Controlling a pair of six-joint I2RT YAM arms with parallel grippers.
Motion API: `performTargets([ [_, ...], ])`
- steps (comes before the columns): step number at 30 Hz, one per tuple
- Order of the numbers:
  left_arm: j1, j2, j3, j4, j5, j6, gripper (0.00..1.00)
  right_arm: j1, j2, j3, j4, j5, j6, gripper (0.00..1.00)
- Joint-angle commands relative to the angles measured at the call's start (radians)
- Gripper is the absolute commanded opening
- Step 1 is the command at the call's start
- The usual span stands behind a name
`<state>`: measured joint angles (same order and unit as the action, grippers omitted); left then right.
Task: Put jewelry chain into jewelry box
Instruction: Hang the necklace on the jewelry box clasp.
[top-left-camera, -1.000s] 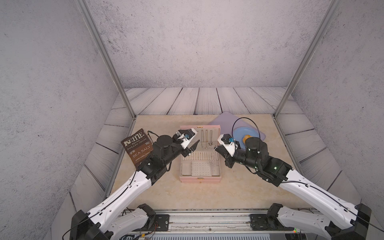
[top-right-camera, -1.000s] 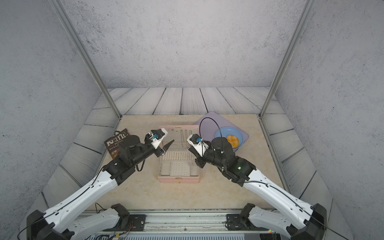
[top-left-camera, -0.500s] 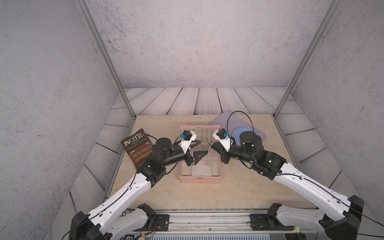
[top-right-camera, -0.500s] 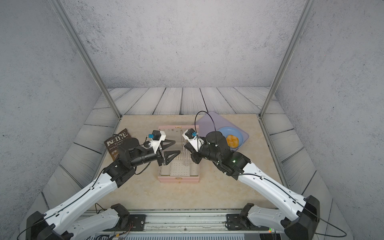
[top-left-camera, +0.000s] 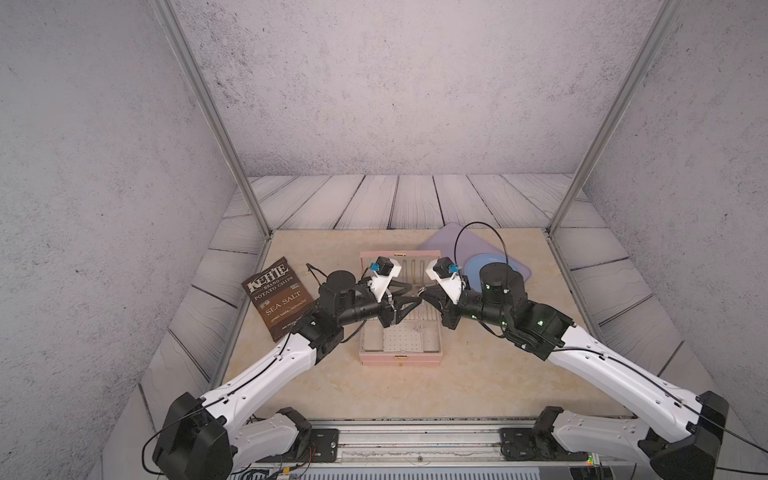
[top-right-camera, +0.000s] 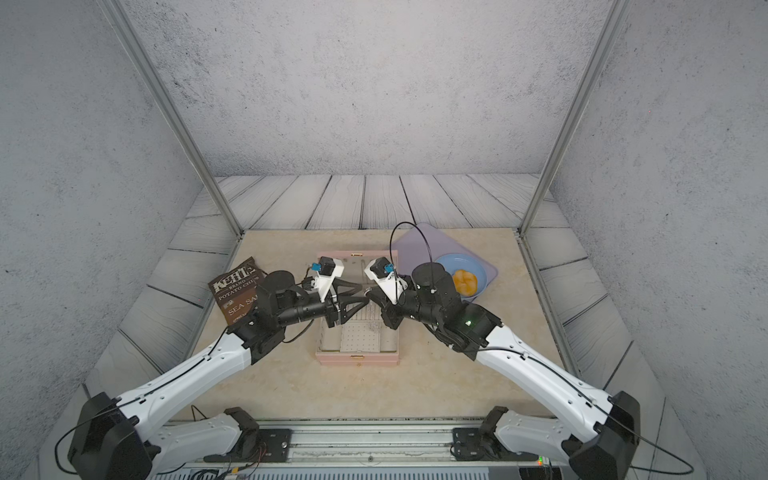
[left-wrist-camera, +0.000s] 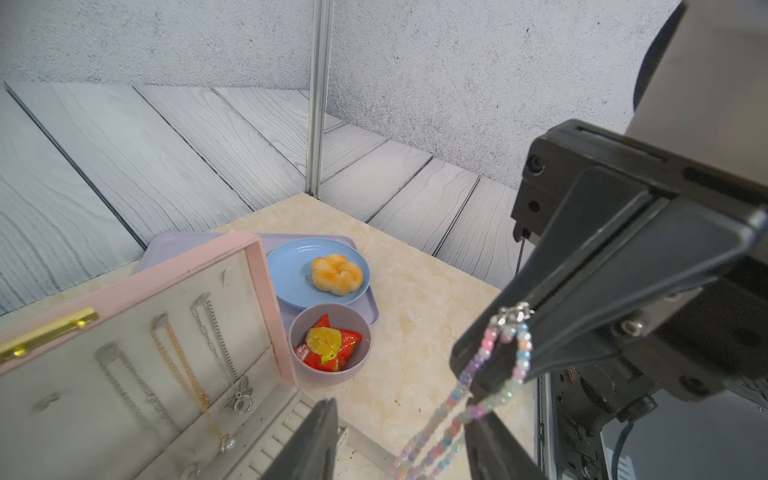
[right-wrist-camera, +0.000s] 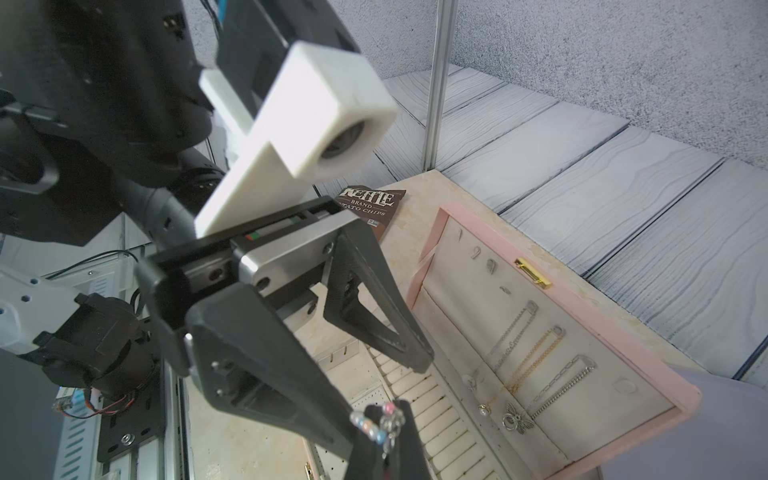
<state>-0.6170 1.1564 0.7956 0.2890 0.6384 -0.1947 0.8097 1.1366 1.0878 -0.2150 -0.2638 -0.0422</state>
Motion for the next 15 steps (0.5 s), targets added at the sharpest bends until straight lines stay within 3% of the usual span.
performTargets([
  [1,0.003,0.02,-0.002,0.064,0.021,-0.024,0.5,0.005,-0.027,0.017,0.0,-0.02,0.011,0.0],
  [15,0.003,0.088,-0.044,0.132,0.037,-0.042,0.33,0.004,-0.029,0.023,-0.001,-0.018,0.008,0.0],
])
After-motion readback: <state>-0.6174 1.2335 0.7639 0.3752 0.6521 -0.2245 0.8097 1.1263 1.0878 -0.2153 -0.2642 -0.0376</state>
